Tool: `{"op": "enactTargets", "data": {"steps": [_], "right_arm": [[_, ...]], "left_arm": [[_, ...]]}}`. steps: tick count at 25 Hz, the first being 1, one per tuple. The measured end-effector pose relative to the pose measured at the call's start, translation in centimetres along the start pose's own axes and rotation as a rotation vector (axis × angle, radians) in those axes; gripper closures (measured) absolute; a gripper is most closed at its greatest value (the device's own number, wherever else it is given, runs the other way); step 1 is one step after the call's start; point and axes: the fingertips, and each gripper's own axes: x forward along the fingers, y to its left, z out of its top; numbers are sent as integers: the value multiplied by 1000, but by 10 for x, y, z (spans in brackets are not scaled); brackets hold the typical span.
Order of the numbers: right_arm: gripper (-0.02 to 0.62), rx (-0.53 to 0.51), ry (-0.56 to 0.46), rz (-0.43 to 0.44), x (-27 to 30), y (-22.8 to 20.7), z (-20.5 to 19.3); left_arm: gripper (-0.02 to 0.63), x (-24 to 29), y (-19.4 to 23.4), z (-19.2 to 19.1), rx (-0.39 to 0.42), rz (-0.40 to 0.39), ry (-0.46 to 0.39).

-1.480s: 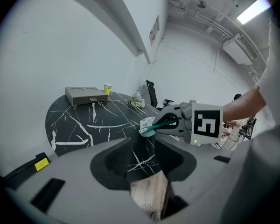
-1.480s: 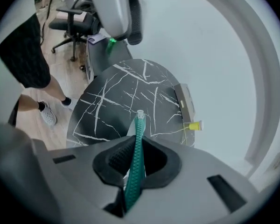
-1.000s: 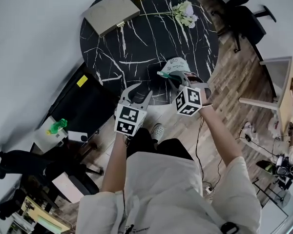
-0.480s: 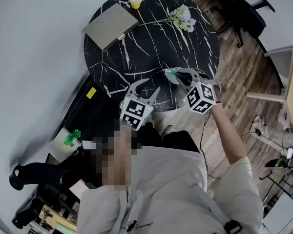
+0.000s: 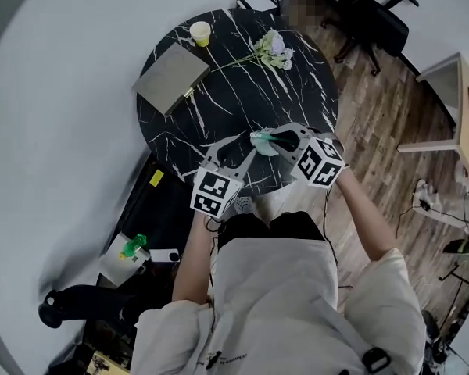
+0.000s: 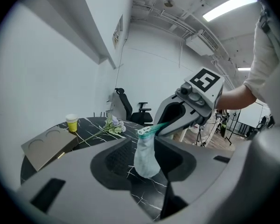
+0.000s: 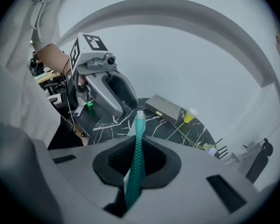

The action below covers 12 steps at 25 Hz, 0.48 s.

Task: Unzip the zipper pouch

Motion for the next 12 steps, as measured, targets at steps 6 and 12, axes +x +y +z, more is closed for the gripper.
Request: {"op": "enactTargets", "data": {"steps": [6, 12], "right_arm": [[569, 32, -52, 31, -22, -5, 19], [570, 84, -117, 45, -36, -7, 24]], "left_arm": [[446, 2, -6, 28, -16, -26, -59], [456, 16, -21, 46, -3, -76, -98]]}}
